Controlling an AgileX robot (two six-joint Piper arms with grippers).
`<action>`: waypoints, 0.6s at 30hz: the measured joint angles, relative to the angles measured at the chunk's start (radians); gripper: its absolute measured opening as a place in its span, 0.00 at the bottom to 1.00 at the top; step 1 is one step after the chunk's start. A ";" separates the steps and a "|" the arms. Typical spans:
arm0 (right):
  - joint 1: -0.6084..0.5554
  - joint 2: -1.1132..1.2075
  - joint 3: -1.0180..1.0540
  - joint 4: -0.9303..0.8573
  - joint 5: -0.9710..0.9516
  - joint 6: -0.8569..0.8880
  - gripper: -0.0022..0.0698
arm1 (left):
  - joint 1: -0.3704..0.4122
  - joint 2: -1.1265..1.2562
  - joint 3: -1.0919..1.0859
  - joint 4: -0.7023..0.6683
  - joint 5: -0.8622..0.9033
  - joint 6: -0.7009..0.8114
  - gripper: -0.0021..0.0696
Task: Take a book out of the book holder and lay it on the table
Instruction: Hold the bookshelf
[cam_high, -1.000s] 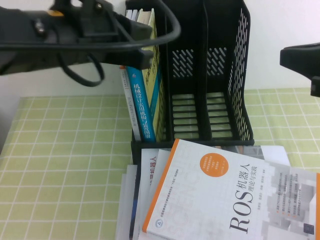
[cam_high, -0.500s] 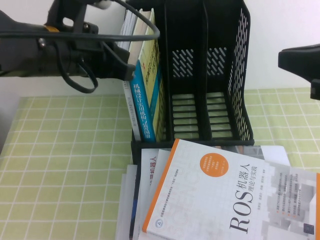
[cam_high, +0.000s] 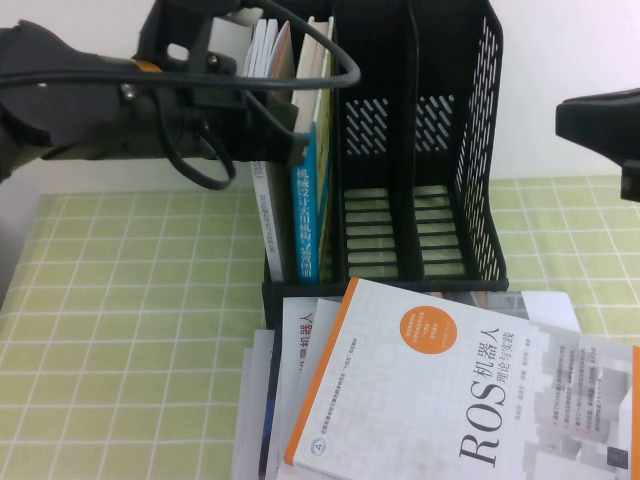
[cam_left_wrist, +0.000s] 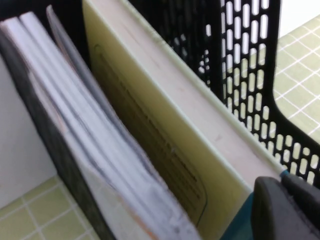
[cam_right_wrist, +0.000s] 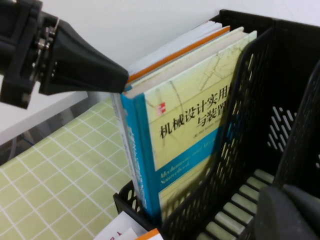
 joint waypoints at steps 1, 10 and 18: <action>0.000 0.000 0.000 0.000 0.000 0.000 0.04 | -0.010 0.000 0.000 0.000 -0.007 0.010 0.03; 0.000 0.000 0.000 0.000 0.000 -0.011 0.04 | -0.068 0.007 -0.005 -0.003 -0.041 0.071 0.03; 0.000 0.000 0.000 0.000 0.000 -0.011 0.04 | -0.068 0.021 -0.051 0.014 0.006 0.082 0.03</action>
